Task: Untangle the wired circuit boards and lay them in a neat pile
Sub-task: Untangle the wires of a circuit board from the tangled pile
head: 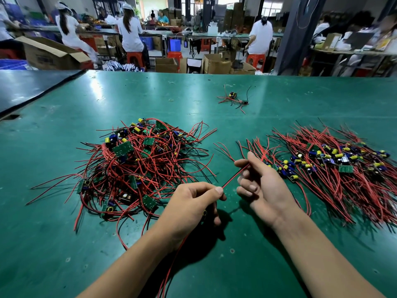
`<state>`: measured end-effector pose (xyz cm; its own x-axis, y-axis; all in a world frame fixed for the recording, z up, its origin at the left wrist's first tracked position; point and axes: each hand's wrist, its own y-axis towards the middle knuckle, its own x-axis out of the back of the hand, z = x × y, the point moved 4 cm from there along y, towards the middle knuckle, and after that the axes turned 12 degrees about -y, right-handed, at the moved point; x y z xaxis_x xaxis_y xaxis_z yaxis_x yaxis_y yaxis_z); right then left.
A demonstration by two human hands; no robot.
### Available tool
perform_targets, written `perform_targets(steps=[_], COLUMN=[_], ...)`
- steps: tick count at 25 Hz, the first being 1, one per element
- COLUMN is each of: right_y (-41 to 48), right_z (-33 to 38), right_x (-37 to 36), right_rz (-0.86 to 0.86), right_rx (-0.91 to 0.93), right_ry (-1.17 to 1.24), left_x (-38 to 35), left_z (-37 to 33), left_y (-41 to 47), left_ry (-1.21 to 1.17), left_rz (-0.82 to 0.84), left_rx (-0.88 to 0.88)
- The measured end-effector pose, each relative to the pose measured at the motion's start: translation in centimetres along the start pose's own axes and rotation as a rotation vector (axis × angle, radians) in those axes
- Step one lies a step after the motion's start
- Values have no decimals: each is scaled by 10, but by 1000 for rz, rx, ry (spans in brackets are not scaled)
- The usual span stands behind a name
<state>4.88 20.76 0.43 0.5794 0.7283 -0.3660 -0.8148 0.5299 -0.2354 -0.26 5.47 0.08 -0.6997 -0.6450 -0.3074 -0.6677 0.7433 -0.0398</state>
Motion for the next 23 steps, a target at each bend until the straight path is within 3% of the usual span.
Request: perform_targets(steps=[3,5,7,10,12,15,19,21,23], right_y=[-3,-3,0,-6,-9,-4,3,3,-3], right_z=[3,1,1,14,16,13,3,-3,-7], right_x=[-6,-8,2,12,12,17,13,7,-1], right_rz=[161,181,15,-358,-432,-433,-188,-108,-43], right_rx=[-105,-93,83,675,826,772,414,301,357], right_ry=[233,242,-62,-933,-1027,-924,-515,-517,-690], left_x=[0,0,1,1,0,-1,0,-1,-2], left_z=[-1,-1,0,0,0,-1,-2,-4,-7], left_y=[-1,-1,0,0,-1,-2,-3,-2,-1], left_ry=[3,-3,-26,-25,-29,-41,-114,-177,-256], left_rz=[7,7,-1,8,22,24,-30,-71,-109], left_rx=[3,8,21,43,53,63,83,85,76])
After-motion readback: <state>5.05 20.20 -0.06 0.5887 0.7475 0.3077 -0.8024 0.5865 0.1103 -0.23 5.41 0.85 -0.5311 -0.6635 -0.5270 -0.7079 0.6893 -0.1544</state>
